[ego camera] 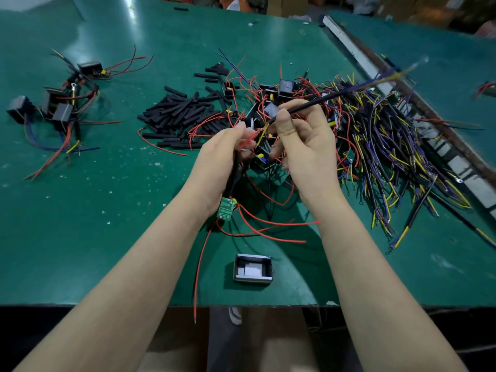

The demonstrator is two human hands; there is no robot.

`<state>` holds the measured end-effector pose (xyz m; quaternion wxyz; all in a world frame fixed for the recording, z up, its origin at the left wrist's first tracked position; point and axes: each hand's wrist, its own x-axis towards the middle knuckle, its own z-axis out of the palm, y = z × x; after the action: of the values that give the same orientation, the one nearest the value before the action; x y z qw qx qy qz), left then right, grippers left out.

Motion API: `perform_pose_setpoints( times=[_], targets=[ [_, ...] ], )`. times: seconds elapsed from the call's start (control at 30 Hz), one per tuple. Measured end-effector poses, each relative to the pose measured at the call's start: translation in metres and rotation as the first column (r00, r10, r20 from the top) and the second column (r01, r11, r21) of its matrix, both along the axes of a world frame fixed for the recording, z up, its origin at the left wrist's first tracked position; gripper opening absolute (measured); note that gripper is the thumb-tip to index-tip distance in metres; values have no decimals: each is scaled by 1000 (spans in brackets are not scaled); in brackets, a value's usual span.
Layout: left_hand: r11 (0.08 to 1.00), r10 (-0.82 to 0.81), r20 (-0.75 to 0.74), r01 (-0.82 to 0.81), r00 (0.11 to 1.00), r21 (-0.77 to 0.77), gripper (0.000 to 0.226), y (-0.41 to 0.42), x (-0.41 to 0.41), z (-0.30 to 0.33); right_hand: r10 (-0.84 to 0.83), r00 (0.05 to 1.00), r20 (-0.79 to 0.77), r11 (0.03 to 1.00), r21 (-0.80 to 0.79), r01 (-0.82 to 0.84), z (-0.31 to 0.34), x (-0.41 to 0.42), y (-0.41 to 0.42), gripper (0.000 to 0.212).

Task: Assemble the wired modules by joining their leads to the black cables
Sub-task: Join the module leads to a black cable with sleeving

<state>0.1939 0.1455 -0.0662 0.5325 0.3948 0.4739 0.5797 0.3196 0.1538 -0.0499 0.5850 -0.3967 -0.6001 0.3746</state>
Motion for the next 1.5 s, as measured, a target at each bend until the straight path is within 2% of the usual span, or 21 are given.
perform_pose_setpoints(
  times=[0.13, 0.23, 0.37, 0.63, 0.77, 0.9, 0.97, 1.03, 1.17, 1.3, 1.5],
  targets=[
    [994, -109, -3, 109, 994, -26, 21, -1, -1, 1, 29, 976, -218, 990, -132, -59, 3, 0, 1, 10],
    [989, -135, -48, 137, 990, 46, 7, -3, -4, 0, -1, 929, -371, 970, -227, -90, 6, 3, 4, 11],
    [978, -163, -79, 171, 984, 116, 9, -7, -5, -3, -20, 887, -461, 948, -290, -129, 8, 10, 7, 9],
    [971, -126, -234, 168, 964, 170, 20, -10, -5, -2, -45, 920, -388, 951, -299, -79, 7, 17, 11, 9],
    [969, -146, -245, 189, 958, 160, 18, -9, -5, -1, -76, 939, -335, 961, -274, -20, 7, 19, 12, 10],
    [969, -171, -300, 216, 938, 122, 12, -9, -7, -3, -41, 907, -418, 954, -287, -89, 9, 20, 11, 8],
    [965, -159, -329, 217, 931, 149, 10, -9, -8, -4, -8, 914, -407, 946, -299, -125, 9, 19, 10, 4],
    [963, -129, -341, 200, 931, 183, 11, -9, -8, -5, 12, 939, -345, 942, -311, -126, 6, 18, 10, 7],
    [956, -84, -349, 174, 933, 235, 18, -7, -11, -6, -44, 985, -169, 960, -281, -5, 0, 20, 13, 15],
    [958, -43, -352, 139, 935, 252, 13, -6, -13, -6, -17, 989, -149, 944, -329, -33, -2, 23, 15, 15],
    [959, 22, -407, 96, 913, 267, 9, -4, -14, -8, 18, 998, 58, 989, -150, -9, -1, 24, 13, 20]
  ],
)
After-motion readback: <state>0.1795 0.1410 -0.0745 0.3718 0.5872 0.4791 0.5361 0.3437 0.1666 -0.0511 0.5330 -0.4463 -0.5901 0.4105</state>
